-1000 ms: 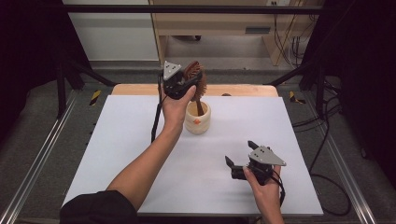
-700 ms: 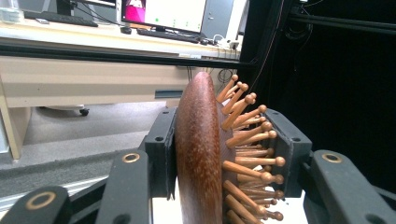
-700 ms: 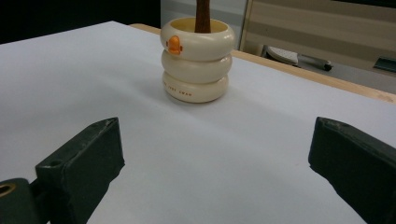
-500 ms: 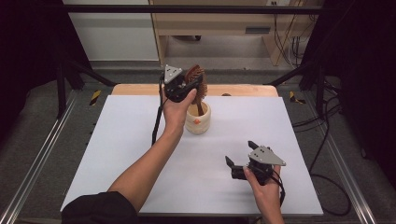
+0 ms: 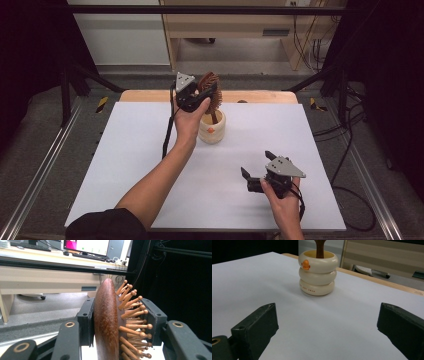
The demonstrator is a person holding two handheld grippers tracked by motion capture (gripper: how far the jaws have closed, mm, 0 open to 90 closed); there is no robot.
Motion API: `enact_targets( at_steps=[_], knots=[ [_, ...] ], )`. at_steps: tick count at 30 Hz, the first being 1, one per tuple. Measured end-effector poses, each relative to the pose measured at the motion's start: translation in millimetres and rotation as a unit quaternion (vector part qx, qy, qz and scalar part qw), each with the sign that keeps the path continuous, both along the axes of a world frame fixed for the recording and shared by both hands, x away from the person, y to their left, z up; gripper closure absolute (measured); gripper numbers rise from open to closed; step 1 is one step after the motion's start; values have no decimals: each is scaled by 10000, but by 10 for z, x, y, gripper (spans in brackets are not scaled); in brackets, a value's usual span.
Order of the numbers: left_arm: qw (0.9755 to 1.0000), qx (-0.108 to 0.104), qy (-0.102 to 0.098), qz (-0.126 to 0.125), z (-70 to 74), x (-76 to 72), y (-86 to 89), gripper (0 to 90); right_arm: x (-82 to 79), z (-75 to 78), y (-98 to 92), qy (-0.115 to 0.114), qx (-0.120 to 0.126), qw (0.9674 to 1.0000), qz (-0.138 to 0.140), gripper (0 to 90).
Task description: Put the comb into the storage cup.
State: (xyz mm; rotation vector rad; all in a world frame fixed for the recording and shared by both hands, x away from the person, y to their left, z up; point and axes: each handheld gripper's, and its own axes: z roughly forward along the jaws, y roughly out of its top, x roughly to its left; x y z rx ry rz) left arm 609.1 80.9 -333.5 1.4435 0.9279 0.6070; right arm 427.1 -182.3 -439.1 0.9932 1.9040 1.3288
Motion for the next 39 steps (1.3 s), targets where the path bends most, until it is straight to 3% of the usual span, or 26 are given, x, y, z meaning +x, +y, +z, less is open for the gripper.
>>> enact_targets(
  at_steps=[27,39],
  knots=[
    [9992,-320,231,45,-165,27,30,509,-4,6,-10,-11,-13,10000,21,36],
    [9991,-319,290,30,-204,43,33,509,-3,5,-6,1,-24,10000,41,36]
  ],
)
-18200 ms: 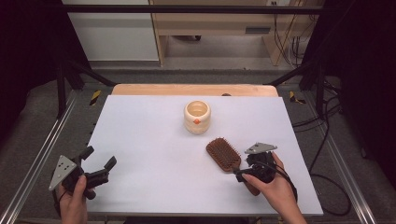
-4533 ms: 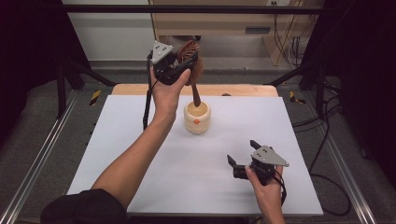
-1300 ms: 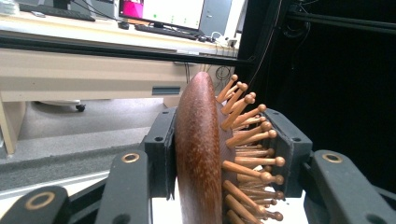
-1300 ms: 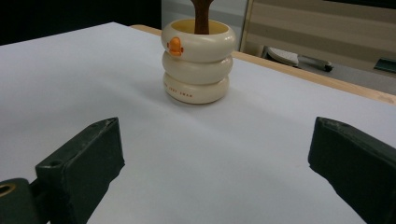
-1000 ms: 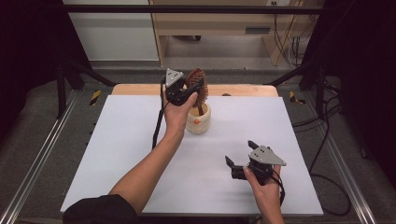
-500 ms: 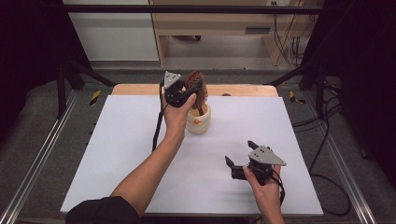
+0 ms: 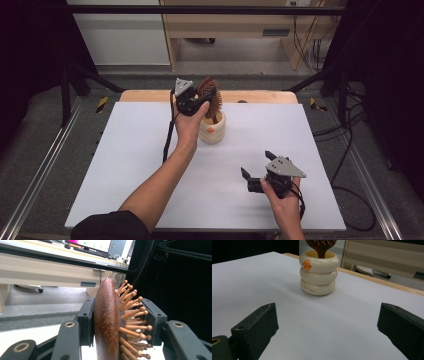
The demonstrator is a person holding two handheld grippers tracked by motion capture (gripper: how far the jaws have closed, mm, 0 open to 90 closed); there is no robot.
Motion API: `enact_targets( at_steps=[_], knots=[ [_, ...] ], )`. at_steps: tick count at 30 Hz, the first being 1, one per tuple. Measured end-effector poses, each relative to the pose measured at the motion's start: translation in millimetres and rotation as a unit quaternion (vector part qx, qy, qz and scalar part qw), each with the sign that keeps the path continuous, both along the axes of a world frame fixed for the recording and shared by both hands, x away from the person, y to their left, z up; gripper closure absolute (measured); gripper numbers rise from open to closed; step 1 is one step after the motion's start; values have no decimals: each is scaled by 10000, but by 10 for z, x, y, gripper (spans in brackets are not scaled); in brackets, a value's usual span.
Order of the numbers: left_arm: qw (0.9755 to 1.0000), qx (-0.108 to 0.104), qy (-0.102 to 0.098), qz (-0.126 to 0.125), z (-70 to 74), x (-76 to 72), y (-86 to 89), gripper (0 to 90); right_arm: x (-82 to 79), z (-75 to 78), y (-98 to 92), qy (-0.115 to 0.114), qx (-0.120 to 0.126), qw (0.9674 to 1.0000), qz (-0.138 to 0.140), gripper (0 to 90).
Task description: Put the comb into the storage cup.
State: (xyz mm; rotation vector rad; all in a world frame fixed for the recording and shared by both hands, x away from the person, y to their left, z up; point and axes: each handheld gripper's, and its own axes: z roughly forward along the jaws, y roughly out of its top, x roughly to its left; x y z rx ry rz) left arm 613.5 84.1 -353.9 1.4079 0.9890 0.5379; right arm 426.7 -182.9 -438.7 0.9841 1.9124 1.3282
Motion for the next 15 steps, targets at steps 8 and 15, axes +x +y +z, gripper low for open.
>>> enact_targets(
  at_steps=[8,15],
  knots=[
    [10000,-4,10,-2,-25,-5,-8,509,-2,0,6,-10,-2,10000,6,36],
    [10000,-12,21,9,-39,6,15,508,1,1,0,-10,-1,10000,-5,36]
  ],
)
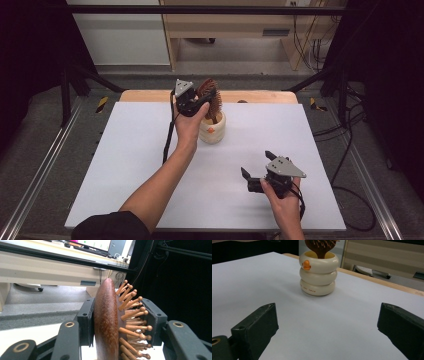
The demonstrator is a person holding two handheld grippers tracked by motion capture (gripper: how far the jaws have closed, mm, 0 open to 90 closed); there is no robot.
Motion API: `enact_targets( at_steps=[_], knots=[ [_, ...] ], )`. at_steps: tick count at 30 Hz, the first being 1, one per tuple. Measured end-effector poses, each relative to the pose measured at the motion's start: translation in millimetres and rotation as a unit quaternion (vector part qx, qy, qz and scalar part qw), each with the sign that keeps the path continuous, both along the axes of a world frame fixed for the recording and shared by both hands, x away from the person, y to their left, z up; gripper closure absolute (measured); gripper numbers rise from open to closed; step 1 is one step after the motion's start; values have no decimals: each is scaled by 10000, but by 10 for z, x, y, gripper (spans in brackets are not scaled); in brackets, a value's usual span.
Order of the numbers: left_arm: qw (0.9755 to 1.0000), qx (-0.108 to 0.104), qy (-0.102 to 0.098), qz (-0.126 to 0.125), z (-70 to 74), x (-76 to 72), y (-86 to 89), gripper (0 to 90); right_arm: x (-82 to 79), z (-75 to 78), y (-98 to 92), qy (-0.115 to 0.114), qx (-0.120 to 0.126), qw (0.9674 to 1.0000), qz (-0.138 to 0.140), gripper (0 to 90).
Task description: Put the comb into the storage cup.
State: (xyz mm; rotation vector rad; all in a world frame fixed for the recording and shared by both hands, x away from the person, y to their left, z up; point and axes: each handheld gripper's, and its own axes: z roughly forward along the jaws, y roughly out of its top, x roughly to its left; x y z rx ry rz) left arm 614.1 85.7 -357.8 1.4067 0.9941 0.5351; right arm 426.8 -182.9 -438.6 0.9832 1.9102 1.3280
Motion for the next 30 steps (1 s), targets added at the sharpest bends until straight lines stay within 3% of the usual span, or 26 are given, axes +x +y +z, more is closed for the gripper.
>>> enact_targets(
  at_steps=[30],
  knots=[
    [9998,-150,102,-56,-18,32,81,507,-3,6,-8,1,38,10000,-16,34]
  ],
)
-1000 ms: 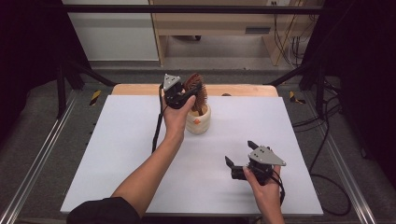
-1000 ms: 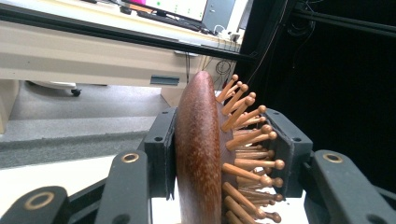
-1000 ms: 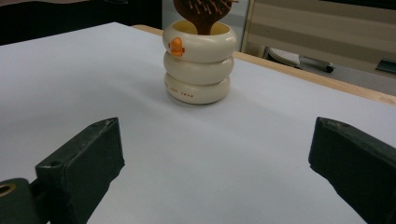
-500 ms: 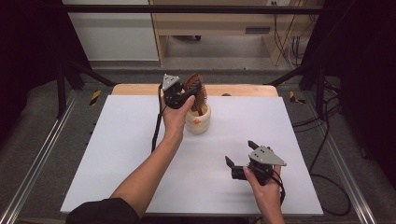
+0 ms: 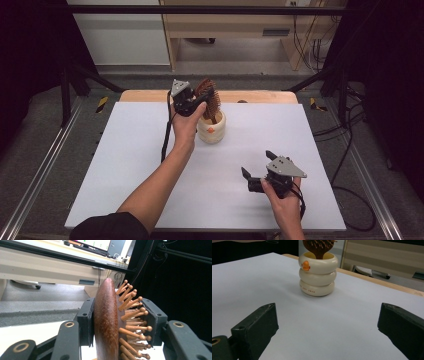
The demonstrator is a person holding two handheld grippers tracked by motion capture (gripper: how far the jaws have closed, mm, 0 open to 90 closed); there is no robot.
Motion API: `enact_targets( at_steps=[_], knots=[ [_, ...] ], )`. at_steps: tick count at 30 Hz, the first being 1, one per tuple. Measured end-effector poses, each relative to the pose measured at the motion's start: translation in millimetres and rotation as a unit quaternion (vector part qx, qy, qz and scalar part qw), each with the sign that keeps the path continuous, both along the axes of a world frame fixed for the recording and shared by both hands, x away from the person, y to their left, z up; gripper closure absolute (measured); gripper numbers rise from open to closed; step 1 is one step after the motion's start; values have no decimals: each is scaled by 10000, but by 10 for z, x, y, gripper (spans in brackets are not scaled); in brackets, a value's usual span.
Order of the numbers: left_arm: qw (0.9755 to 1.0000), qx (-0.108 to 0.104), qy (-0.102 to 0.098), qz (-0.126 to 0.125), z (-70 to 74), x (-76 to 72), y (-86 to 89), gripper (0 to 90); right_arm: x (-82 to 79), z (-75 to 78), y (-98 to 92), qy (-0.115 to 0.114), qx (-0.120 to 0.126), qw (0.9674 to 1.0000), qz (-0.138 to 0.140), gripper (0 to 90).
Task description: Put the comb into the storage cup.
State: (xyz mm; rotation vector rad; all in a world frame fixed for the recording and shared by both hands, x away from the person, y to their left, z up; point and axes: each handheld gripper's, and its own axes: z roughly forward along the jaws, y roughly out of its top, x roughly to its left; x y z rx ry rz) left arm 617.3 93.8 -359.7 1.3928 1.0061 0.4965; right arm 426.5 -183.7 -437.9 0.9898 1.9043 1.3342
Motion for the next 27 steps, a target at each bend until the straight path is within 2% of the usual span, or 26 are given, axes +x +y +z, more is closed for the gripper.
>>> enact_targets(
  at_steps=[27],
  knots=[
    [9999,-124,84,-16,-26,44,69,505,6,-1,-11,1,10,10000,-6,34]
  ],
)
